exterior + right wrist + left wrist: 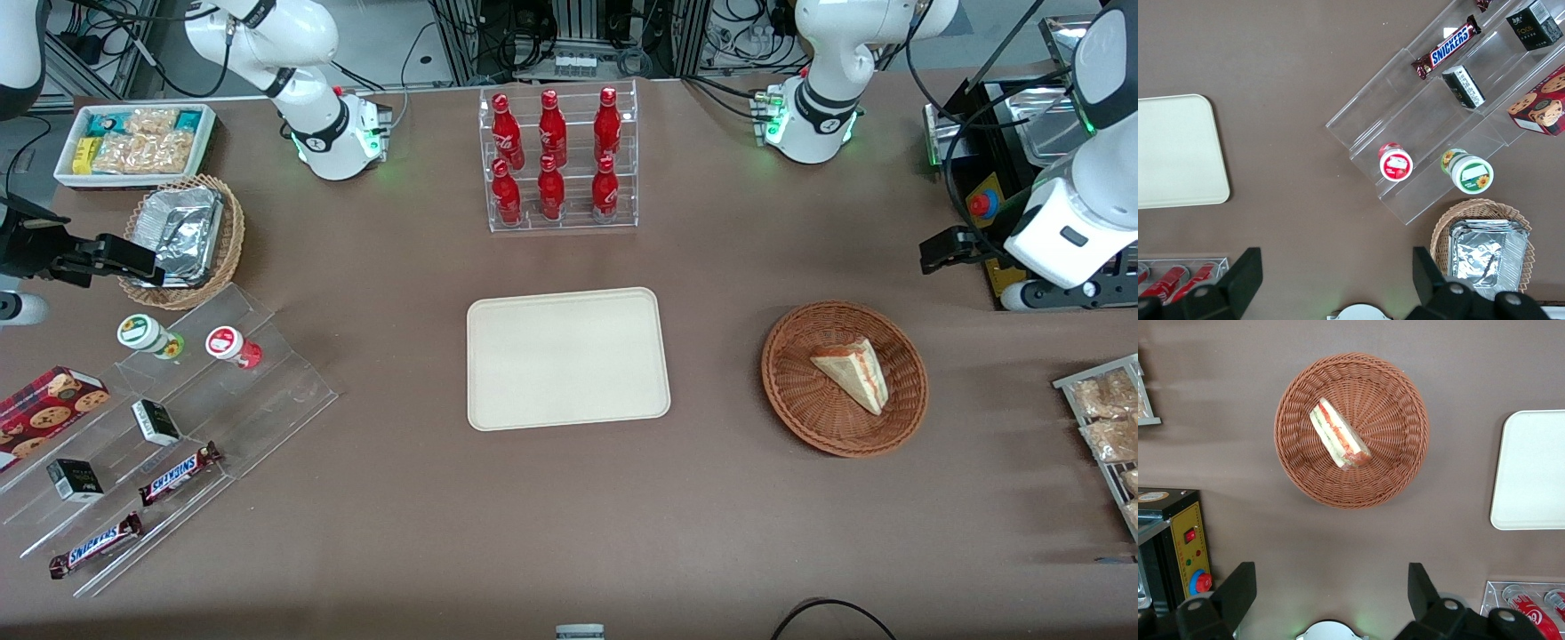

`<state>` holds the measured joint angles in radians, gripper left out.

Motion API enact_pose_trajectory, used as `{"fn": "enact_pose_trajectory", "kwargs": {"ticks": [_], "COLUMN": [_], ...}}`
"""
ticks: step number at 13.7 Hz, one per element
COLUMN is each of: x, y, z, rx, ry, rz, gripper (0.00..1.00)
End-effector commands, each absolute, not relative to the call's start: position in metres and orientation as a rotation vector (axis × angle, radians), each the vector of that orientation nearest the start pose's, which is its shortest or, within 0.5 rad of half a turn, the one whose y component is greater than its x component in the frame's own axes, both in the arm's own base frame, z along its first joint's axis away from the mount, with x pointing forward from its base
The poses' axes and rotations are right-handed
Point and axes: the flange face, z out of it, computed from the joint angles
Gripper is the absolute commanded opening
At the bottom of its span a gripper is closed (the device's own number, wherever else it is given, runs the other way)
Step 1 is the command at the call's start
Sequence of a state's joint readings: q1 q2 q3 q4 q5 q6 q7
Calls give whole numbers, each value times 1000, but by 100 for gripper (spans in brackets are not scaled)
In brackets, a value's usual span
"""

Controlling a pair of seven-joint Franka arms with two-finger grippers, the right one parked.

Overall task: Place sandwich from basket to tray
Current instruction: 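Move the left gripper down over the wrapped sandwich in the wicker basket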

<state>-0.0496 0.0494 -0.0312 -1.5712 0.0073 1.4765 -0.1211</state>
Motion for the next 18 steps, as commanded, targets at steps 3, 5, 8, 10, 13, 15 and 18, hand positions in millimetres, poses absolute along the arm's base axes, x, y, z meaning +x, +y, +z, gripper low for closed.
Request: {"fn": "enact_pose_trajectory", "kwargs": {"ticks": [3,5,8,10,13,15,18], "x": [549,554,559,566,569,567,567], "y": [-46,-43,-32,-32,-30,-21,3], "z": [600,581,543,504,427,390,369], "rx": [-3161,-3163,-3166,-3168,-3170,-3169,-3164], "ry": [-25,-37,-75,-82,-118,-157,-265], "rz": [196,213,186,162,82,57,77], "gripper": [100,100,100,100,100,100,100]}}
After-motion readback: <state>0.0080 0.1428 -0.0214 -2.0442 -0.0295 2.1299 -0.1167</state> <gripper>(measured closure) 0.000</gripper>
